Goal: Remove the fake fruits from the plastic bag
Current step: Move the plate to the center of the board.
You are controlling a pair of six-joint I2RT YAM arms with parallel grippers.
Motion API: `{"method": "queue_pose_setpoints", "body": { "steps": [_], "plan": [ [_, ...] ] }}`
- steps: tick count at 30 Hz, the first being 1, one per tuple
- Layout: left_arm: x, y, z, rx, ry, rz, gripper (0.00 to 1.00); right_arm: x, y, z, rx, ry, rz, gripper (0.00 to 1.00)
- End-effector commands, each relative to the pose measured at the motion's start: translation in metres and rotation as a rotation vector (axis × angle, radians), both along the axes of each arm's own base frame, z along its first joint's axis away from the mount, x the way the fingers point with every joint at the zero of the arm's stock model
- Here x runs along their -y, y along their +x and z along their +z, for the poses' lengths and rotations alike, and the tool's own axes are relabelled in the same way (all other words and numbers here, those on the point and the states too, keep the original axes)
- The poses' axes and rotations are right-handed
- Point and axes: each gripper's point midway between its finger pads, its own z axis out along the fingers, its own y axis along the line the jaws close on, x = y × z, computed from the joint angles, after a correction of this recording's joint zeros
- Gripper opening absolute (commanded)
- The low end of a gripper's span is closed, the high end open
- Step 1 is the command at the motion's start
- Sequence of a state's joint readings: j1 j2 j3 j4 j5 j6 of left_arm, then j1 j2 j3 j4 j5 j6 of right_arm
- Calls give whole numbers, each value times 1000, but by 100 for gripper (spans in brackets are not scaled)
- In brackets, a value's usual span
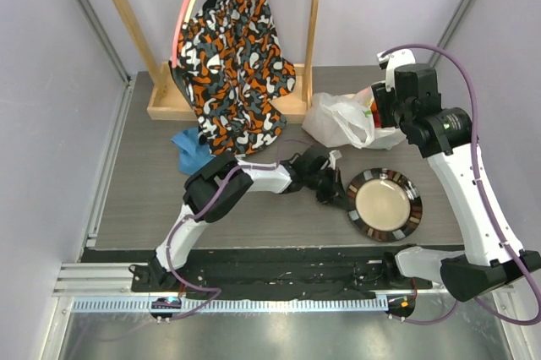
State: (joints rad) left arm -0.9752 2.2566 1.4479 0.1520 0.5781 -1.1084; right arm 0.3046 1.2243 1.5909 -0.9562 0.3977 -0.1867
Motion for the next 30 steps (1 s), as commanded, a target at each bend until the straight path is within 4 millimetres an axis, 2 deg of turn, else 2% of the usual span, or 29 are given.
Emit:
{"method": "queue_pose_setpoints", "body": {
  "steps": [1, 2, 4, 5, 6, 8, 9, 12, 14, 15, 16, 17, 18, 19, 20, 21, 24, 25, 27, 28, 30],
  "plan": [
    [-40, 24, -10, -39, 19, 92, 0, -2, 9, 7, 44, 2, 11, 57],
    [-50, 35, 3, -30, 1, 115, 0, -3, 10, 7, 42, -2, 18, 57],
    [-68, 33, 9, -40, -4, 98, 0, -5, 11, 4, 36, -6, 34, 58],
    [-80, 27, 6, -63, 9, 86, 0, -5, 12, 3, 32, -17, 45, 58],
    [-88, 28, 22, -58, -13, 74, 0, -7, 12, -2, 19, -22, 61, 58],
    [-109, 17, 17, -64, 29, 48, 0, -6, 11, -7, 10, -33, 72, 58],
    [-116, 19, 29, -37, 19, 43, 0, -6, 11, -17, -10, -48, 80, 58],
    [-143, 4, 21, -54, 76, 19, 0, -5, 12, -24, -1, -28, 51, 58],
    [-155, 4, 19, -50, 92, 22, 0, -5, 16, -18, 33, 0, 36, 58],
    [-162, 0, 15, -53, 106, 26, 10, -4, 18, -13, 53, 9, 29, 58],
    [-165, 1, 23, -29, 100, 25, 20, -4, 23, -4, 89, 18, 24, 58],
    [-169, 2, 23, -6, 124, 36, 31, 1, 25, 2, 116, 9, -7, 58],
    [-176, -1, 25, 17, 155, 19, 51, 6, 29, 8, 139, 2, -32, 58],
    [-180, 2, 38, 67, 159, 22, 57, 11, 34, 18, 182, -3, -67, 58],
    [-187, 7, 43, 114, 195, 35, 60, 21, 35, 22, 199, -22, -121, 58],
    [-200, 2, 44, 159, 246, -13, 63, 31, 38, 26, 212, -28, -169, 58],
    [-204, 30, 101, 441, 243, -33, 70, 55, 38, 27, 228, -18, -291, 58],
    [-196, 43, 133, 563, 203, -31, 71, 58, 38, 25, 224, -20, -302, 58],
    [-183, 57, 180, 773, 141, -43, 73, 63, 37, 13, 190, -37, -316, 58],
    [-173, 65, 210, 900, 90, -70, 73, 64, 37, 7, 172, -36, -314, 58],
    [-152, 70, 237, 1012, -13, -94, 78, 61, 36, -5, 146, -17, -294, 58]
  ]
}}
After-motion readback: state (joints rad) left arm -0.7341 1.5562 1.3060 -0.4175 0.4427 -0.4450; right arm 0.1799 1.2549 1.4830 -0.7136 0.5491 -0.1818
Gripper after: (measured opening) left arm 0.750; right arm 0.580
